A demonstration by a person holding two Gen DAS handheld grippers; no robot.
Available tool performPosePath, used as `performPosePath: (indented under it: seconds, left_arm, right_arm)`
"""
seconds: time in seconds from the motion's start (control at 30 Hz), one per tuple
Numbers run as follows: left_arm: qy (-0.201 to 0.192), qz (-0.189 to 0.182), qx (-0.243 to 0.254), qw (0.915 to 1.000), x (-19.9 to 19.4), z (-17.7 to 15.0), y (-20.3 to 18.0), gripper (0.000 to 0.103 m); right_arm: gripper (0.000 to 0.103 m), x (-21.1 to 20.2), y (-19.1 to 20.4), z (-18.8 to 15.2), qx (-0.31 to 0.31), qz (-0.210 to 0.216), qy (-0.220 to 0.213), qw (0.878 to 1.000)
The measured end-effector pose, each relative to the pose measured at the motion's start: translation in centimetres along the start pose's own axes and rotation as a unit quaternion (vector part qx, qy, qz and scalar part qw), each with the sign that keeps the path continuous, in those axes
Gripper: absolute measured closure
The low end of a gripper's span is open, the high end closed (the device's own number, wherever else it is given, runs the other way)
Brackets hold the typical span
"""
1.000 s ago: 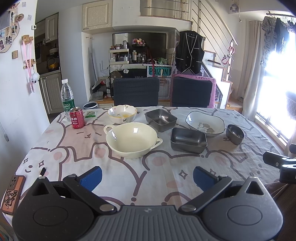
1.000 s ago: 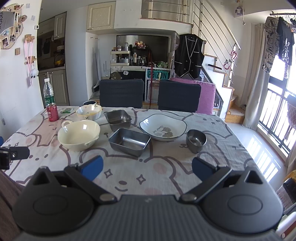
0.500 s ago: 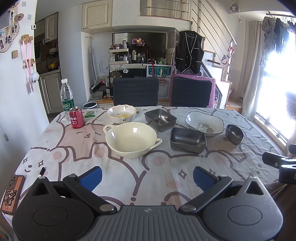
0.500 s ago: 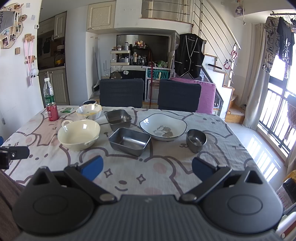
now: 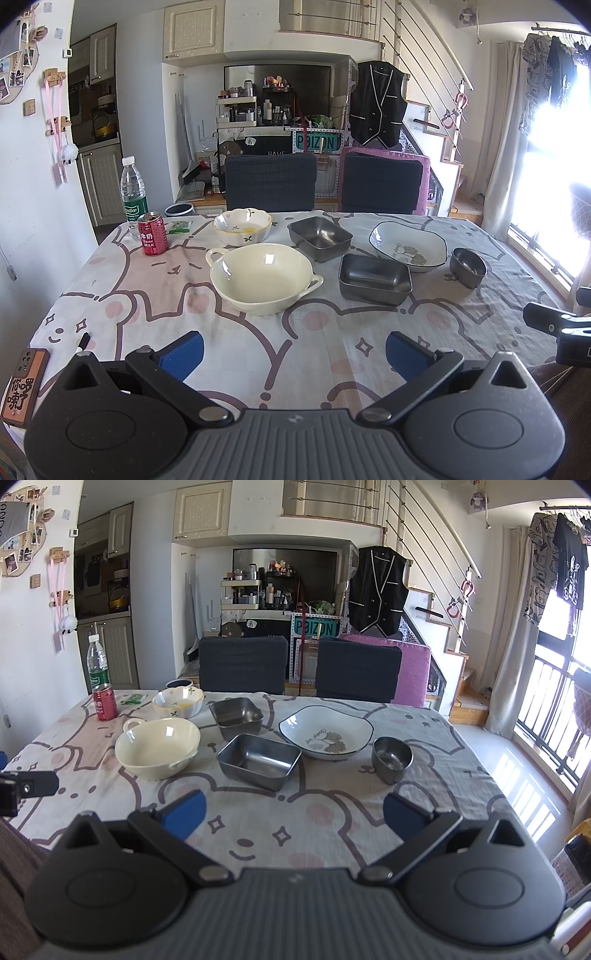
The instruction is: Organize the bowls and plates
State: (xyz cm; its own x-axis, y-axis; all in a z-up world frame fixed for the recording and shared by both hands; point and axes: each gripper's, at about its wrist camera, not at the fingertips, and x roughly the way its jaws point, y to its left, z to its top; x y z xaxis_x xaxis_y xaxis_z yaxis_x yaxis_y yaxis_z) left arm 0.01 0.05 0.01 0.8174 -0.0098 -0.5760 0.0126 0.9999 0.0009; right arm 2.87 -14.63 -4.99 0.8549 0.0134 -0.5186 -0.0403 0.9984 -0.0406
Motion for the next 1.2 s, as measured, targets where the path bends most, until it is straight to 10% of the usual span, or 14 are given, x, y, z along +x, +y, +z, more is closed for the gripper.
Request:
performPosePath:
  seconds: [1.2]
  left_arm:
    - [-0.028,0.002,0.013,0.9995,-0.5,2.5,-2.0,0.0]
  right_arm:
    - [0.0,-0.5,0.9,0.7,-0.018,-0.006,-0.001,1.0]
